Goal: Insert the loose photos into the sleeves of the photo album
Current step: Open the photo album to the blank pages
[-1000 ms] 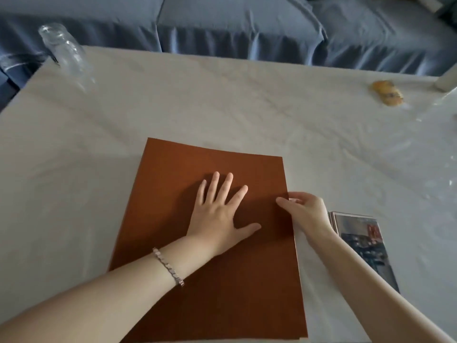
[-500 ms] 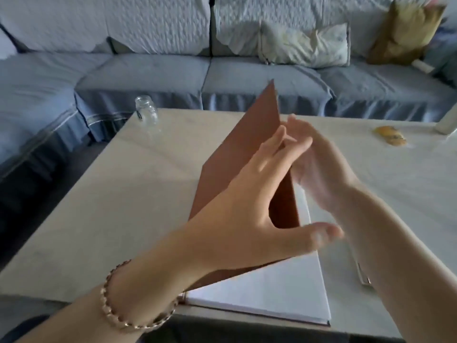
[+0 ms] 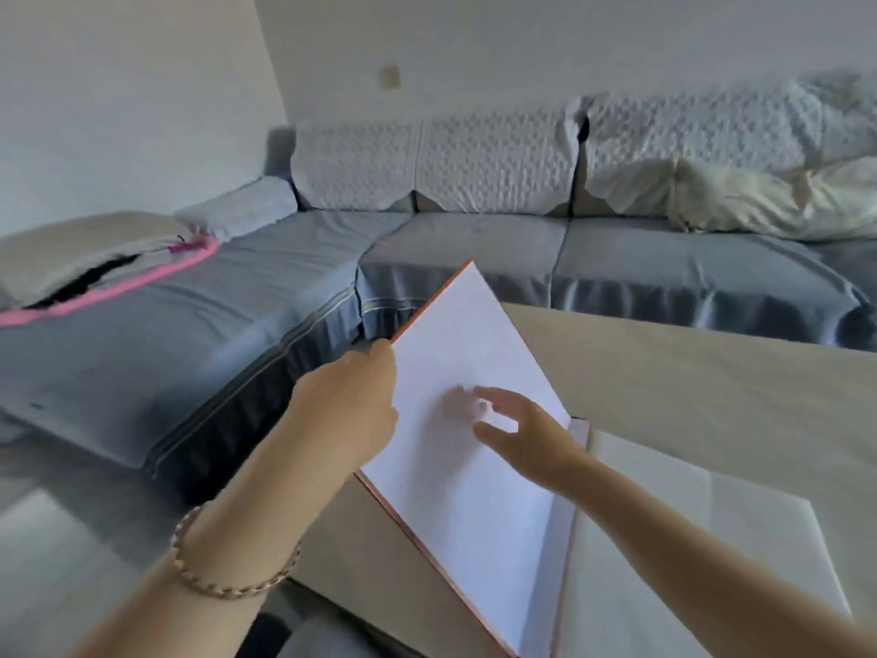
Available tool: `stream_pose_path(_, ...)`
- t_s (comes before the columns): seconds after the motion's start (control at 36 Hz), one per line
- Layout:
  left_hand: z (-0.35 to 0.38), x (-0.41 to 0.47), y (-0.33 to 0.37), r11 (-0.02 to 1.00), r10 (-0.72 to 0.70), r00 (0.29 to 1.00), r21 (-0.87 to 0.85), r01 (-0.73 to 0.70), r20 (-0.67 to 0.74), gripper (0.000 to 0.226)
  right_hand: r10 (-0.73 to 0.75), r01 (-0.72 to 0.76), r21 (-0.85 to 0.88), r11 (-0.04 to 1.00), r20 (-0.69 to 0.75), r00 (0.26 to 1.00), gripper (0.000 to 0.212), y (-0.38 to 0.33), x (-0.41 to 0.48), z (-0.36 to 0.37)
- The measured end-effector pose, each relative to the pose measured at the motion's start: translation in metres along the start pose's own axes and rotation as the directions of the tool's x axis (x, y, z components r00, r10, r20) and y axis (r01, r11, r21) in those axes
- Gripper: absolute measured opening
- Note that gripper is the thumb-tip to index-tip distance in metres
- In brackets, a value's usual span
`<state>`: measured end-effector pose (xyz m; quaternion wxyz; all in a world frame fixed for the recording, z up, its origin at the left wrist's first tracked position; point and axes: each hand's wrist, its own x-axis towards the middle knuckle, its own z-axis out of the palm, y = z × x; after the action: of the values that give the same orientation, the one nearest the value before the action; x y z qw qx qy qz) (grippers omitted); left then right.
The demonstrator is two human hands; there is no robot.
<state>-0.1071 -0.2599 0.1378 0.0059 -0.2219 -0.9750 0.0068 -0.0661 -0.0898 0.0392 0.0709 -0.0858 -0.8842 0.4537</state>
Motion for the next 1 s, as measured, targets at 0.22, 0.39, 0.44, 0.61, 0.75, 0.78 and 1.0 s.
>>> stream_pose_path(0.22,0.12,0.048,-0.048,0.96,-0.279,0.958,-0.015,0.28,0.069,0.093,0.119,-0.044,-0.436,0.899,0.146,0.982,0.054,0.058,-0.012,0.024)
stream_pose_path(0.39,0.186,0.057,-0.054,0.915,-0.328,0.89,-0.127,0.383,0.316,0.083,0.23,-0.115,-0.627,0.771,0.105,0.967,0.055,0.106,-0.036,0.014)
stream_pose_path(0.44,0.196,0.057,-0.044,0.911,-0.33,0.875,-0.124,0.393,0.354,0.075,0.231,-0.115,-0.614,0.781,0.113,0.966,0.052,0.119,-0.043,0.012)
stream_pose_path(0.61,0.196,0.05,0.044,0.951,0.037,0.961,-0.305,0.05,0.274,0.062,0.195,-0.093,-0.515,0.852,0.147,0.97,0.053,0.14,-0.058,0.008)
stream_pose_path(0.75,0.204,0.04,0.12,0.848,0.51,0.837,-0.282,-0.449,0.2,0.06,0.259,-0.213,-0.43,0.877,0.05,0.965,0.052,0.157,-0.09,-0.028)
stream_pose_path(0.78,0.207,0.04,0.132,0.839,0.533,0.82,-0.252,-0.482,0.209,0.06,0.282,-0.251,-0.43,0.867,0.009,0.959,0.052,0.162,-0.099,-0.04)
stream_pose_path(1.0,0.227,0.036,0.178,0.915,0.403,0.899,-0.059,-0.399,0.169,0.055,0.546,-0.683,-0.482,0.549,-0.412,0.73,0.055,0.223,-0.202,-0.142)
